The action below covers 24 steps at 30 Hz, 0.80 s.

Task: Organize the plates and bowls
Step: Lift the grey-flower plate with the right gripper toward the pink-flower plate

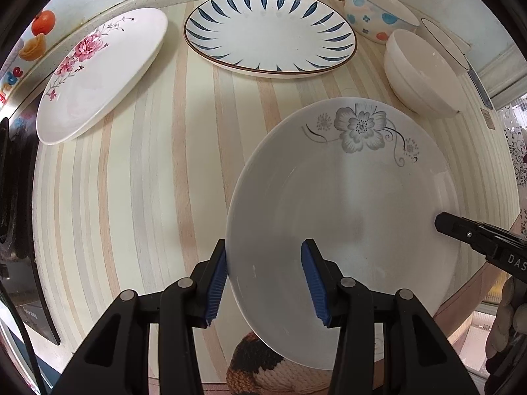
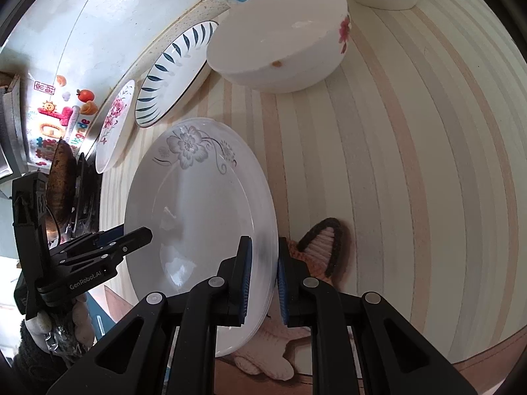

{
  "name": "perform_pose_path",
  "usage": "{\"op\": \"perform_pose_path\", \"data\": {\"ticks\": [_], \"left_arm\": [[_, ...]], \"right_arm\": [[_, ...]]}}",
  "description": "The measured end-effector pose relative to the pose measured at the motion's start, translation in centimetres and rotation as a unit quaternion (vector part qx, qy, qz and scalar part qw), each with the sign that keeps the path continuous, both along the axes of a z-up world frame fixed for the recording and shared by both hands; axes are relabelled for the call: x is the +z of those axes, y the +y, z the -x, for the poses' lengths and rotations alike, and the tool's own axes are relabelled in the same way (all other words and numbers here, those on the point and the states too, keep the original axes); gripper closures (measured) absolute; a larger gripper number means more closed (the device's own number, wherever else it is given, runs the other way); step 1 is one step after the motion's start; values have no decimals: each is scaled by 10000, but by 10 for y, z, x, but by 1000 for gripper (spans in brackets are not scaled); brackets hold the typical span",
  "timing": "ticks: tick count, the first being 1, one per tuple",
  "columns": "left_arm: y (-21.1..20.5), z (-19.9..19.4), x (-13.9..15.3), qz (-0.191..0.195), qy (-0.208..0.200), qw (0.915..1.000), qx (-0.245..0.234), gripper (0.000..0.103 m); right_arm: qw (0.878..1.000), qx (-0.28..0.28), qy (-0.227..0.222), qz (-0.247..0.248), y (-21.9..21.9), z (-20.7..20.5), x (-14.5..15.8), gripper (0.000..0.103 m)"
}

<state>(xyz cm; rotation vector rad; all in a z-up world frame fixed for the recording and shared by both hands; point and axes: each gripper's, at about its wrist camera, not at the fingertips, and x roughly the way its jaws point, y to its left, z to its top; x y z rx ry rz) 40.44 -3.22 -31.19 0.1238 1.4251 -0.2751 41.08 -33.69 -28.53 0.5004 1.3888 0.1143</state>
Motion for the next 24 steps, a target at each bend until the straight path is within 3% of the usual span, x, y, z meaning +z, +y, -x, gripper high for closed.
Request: {"op": "perform_pose_path", "data": {"ticks": [5, 8, 12, 15, 17, 20, 24], "left_arm": [[-4, -12, -2, 48, 66, 10000, -2, 61], [11, -12, 25, 134, -90, 9999, 33, 61], [50, -25, 78, 167, -739, 9966, 338, 61], [73, -38, 96, 92, -1023, 9920, 739, 61], [93, -51, 98, 25, -1089, 9887, 1027, 61], [119, -78, 79, -46, -957, 9848, 1450, 61], [155, -111, 54, -188, -860, 9779, 1897, 61]], "right_arm": [[9999, -54, 74, 63, 2, -1, -3, 87], [9997, -138, 219, -44, -1, -4, -1, 87], [9994, -302, 39, 185, -10, -2, 38, 87], [9985, -75, -407, 357, 6, -13, 86, 81], [9969, 136, -673, 371, 27, -30, 110, 63], [9926, 561, -1075, 91, 74, -71, 128, 60], [9878, 958, -1225, -32, 136, -141, 113, 60]]}}
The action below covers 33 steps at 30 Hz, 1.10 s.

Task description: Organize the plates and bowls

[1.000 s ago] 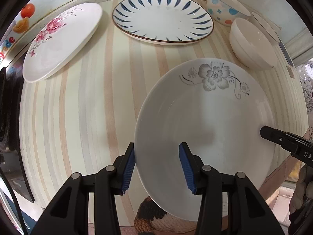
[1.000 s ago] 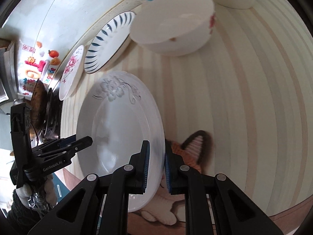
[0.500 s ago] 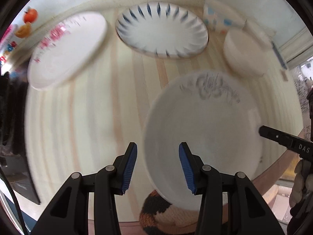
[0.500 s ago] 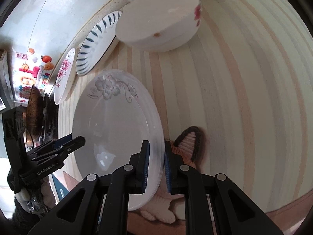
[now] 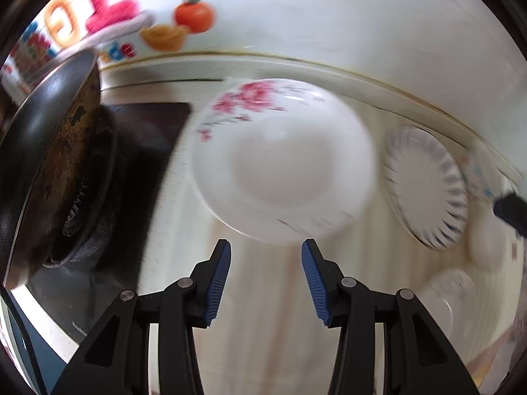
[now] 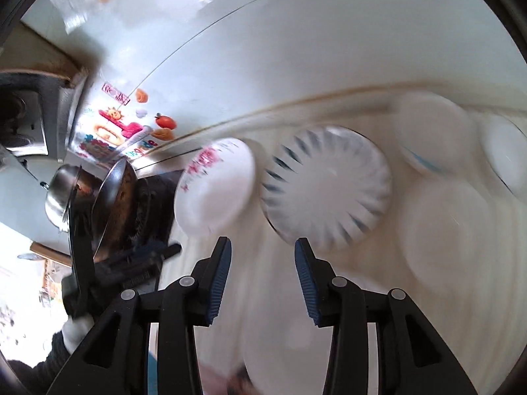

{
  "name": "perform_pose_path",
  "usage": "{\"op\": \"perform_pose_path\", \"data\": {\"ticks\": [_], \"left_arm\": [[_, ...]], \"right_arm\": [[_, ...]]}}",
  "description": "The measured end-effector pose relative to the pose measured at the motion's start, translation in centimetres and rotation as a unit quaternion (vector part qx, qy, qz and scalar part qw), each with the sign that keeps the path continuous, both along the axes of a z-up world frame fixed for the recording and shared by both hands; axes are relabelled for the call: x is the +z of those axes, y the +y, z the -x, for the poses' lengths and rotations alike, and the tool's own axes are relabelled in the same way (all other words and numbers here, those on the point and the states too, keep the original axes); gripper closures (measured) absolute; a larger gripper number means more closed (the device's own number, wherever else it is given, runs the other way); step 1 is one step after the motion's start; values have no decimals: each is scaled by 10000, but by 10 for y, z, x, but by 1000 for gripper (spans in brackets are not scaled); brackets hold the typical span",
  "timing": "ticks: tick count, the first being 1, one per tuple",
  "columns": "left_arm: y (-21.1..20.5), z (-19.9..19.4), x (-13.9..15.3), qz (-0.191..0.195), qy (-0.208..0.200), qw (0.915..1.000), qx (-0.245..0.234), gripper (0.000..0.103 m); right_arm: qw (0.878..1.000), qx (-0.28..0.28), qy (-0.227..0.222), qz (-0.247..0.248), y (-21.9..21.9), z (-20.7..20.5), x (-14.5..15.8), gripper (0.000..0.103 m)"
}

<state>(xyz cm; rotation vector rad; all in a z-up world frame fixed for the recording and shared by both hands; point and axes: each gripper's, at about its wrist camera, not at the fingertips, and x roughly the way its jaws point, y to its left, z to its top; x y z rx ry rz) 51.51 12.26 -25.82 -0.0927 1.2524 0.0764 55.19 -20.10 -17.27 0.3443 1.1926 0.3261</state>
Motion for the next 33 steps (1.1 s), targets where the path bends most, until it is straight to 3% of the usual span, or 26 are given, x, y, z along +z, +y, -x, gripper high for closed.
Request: {"op": "perform_pose_path", "data": {"ticks": [4, 9, 10, 12, 14, 21, 33], "left_arm": [[23, -22, -21, -52, 109, 9995, 280, 61], [37, -43, -49, -54, 316, 9989, 343, 61], [38, -45, -54, -19, 379, 9989, 282, 61], [38, -49, -61, -49, 430, 9989, 202, 71], [39, -51, -64, -75, 441, 9989, 132, 72], [48, -48, -63, 131, 400, 9990, 143, 74], [42, -19, -26, 224, -6, 9996, -182, 74]], "right_arm": [[9986, 451, 139, 255, 61, -79, -40, 60], [9956, 704, 275, 552, 106, -141, -85, 61], [9952, 708, 333, 594, 112, -151, -95, 64], [9949, 661, 414, 642, 118, -167, -110, 70], [9954, 595, 539, 528, 121, -179, -124, 80], [9962, 434, 746, 126, 113, -191, -151, 87], [9975, 432, 552, 12, 88, -159, -125, 88]]}}
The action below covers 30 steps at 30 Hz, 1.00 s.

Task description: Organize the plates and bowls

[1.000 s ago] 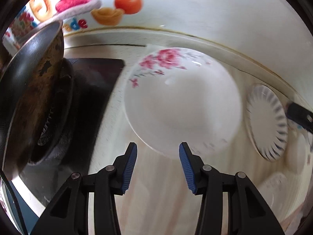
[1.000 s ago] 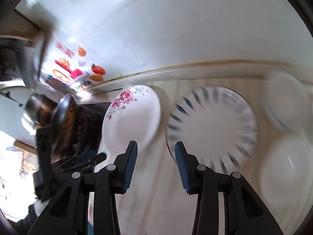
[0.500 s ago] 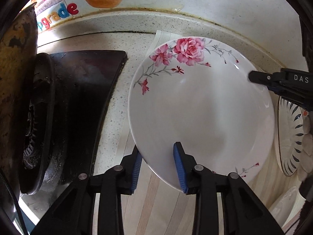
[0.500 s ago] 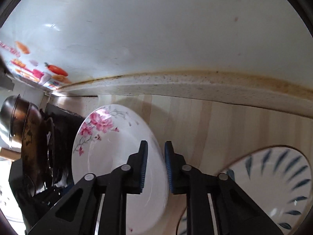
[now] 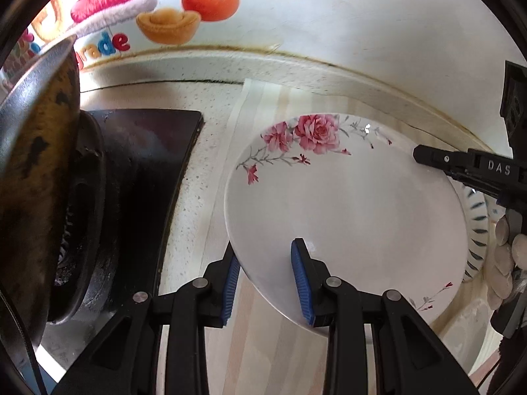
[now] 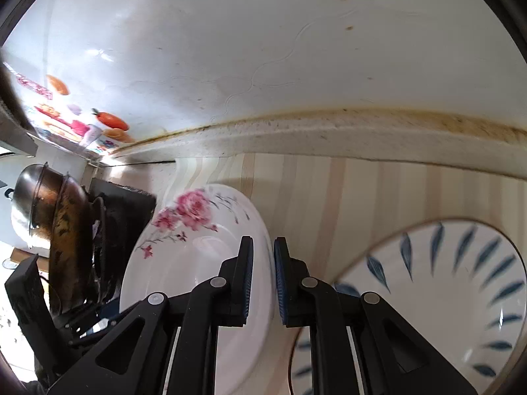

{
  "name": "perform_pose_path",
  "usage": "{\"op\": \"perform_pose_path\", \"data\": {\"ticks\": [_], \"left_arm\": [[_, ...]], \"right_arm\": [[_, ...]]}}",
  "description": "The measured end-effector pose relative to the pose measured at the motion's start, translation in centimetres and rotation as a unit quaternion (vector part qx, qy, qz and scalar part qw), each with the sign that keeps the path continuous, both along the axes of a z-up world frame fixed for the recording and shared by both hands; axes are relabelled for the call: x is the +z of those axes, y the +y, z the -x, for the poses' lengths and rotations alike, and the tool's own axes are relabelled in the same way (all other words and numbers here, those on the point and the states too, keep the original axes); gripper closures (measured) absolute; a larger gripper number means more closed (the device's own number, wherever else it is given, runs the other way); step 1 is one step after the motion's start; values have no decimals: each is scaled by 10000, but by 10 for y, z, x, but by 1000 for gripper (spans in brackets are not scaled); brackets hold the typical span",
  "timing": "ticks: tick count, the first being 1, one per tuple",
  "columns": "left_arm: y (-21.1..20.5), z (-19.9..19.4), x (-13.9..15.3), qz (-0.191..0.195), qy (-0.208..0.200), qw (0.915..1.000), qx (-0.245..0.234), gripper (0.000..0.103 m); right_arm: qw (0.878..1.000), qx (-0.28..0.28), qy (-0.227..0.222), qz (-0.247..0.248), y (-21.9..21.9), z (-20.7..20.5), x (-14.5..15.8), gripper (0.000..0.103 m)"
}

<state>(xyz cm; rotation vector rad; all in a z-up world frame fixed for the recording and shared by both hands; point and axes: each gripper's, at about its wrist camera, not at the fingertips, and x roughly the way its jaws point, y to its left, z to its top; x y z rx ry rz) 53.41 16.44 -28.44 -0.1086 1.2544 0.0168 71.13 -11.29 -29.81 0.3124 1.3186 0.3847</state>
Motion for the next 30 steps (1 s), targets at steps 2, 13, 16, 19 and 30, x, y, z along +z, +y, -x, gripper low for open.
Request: {"op": "perform_pose_path", "data": {"ticks": [2, 13, 16, 19, 30], "left_arm": [[-4, 12, 10, 6, -48, 10000, -63, 74], [-53, 43, 58, 155, -130, 9986, -496, 74], [-72, 60, 65, 218, -130, 9975, -661, 74], [-98, 76, 64, 198, -72, 9958, -892, 74], [-181, 109, 32, -47, 310, 9848, -1708, 74]], "right_arm": [[10000, 2, -59, 0, -5, 11, 9, 88], [9983, -345, -324, -339, -59, 98, 75, 88], [9976, -488, -311, -380, -82, 134, 94, 88], [9966, -649, -311, -399, -110, 178, 107, 88], [9904, -1349, 131, -271, -194, 297, 83, 88]]}}
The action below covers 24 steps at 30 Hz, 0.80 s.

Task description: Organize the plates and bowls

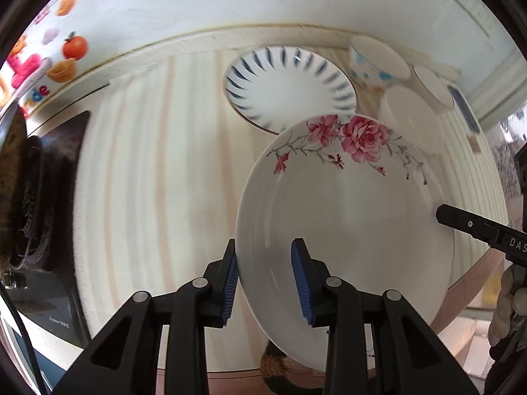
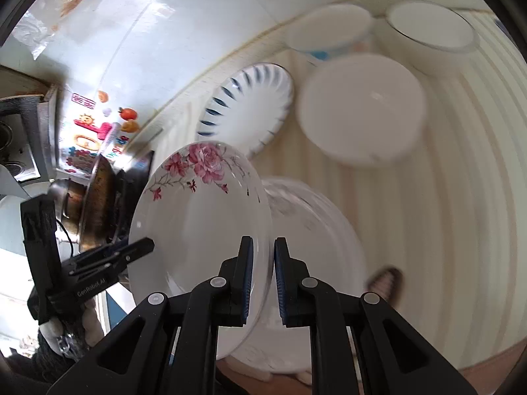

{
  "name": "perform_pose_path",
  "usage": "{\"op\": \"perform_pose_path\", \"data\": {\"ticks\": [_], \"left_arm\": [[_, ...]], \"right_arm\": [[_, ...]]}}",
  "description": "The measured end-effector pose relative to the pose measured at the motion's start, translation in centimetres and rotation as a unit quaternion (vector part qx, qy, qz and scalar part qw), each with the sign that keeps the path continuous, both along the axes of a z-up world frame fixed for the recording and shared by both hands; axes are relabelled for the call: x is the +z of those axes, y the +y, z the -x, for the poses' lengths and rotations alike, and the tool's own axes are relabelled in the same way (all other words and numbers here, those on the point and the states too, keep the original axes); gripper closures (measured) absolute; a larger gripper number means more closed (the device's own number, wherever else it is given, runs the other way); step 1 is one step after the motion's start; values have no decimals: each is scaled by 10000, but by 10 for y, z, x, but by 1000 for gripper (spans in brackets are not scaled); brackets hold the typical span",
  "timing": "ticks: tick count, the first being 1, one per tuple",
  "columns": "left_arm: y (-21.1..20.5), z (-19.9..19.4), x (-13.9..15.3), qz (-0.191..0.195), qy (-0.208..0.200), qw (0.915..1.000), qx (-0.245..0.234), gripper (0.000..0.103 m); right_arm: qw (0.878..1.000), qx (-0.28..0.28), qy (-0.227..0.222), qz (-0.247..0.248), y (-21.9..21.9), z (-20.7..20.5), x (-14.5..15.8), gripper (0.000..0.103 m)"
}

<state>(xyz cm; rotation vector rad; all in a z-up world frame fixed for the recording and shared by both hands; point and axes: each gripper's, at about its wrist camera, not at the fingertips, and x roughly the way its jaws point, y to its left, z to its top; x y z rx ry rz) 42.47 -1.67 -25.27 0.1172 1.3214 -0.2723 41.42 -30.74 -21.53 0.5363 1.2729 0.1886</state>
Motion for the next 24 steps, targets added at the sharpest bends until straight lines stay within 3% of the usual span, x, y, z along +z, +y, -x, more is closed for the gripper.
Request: {"op": "perform_pose_path", "data": {"ticks": [8, 24], "left_arm": [[-28, 4, -21, -172, 139, 9996, -164, 74], [-36, 7, -40, -411, 309, 9985, -164, 74]], "right_arm": [[9996, -215, 131, 85, -27, 31, -17, 88], [9989, -218, 392, 95, -22, 38, -34, 88]]}}
